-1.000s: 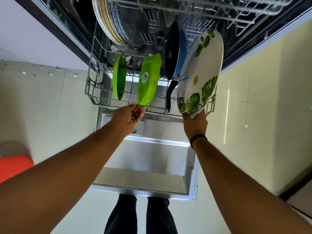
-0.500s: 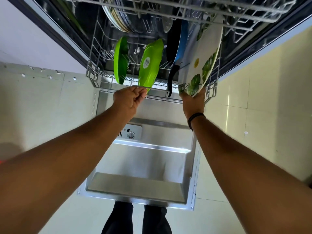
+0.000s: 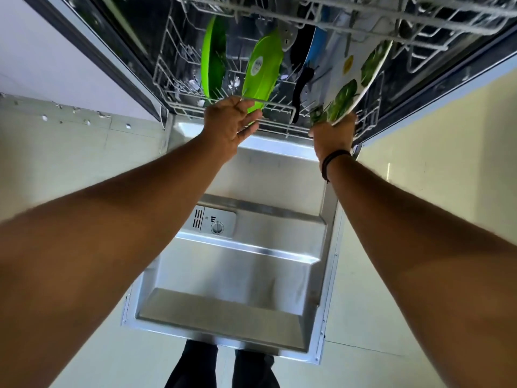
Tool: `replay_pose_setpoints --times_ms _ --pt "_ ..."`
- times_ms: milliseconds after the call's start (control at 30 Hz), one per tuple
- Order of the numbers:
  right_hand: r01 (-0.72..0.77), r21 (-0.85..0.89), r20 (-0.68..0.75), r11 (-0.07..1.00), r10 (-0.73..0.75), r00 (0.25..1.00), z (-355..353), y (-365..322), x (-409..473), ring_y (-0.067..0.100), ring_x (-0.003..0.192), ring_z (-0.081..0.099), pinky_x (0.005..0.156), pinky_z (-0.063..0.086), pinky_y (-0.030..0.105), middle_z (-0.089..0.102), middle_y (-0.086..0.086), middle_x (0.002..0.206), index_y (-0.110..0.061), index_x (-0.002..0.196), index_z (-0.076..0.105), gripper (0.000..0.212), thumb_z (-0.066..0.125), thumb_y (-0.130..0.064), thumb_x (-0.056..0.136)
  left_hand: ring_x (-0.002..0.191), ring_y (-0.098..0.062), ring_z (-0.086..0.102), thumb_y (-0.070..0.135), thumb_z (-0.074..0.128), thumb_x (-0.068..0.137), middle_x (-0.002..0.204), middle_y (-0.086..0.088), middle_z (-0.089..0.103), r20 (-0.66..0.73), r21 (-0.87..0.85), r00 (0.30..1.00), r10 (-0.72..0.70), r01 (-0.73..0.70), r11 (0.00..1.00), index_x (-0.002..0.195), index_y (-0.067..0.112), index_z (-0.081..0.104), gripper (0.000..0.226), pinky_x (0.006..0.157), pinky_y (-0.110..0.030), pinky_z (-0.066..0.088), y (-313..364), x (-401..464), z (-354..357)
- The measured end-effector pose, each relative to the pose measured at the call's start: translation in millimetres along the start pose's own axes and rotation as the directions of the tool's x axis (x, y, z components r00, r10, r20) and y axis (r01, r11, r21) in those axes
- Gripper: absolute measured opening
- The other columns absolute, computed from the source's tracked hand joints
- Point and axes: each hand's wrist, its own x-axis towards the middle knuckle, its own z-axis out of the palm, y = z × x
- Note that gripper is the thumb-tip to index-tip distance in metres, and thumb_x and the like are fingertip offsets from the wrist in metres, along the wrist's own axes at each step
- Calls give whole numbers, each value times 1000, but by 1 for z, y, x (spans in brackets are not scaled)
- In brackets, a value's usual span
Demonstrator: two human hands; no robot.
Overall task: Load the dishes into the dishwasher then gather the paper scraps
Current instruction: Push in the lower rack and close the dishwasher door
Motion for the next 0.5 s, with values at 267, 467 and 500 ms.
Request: replay_pose_setpoints --times_ms 267,467,500 --pt "-4 -37 24 999 5 1000 10 -12 40 25 104 64 98 54 45 66 0 121 -18 143 43 71 62 -10 75 85 -13 75 1 43 103 103 -3 76 -47 76 998 33 -29 997 84 17 61 31 69 -27 58 15 26 11" --pt "-17 -25 26 1000 18 1000 8 -5 35 26 113 60 105 49 44 61 2 129 -22 151 33 73 60 -9 84 85 -13 76 1 44 104 123 1 71 -24 51 1000 11 -10 999 120 15 60 27 67 -28 59 5 27 10" --pt "-15 -34 31 999 16 999 7 -2 34 26 112 60 103 50 45 62 1 126 -22 149 35 72 60 -8 83 85 -13 76 1 44 104 122 2 71 -24 37 1000 9 -8 999 124 15 59 28 67 -28 59 4 26 10"
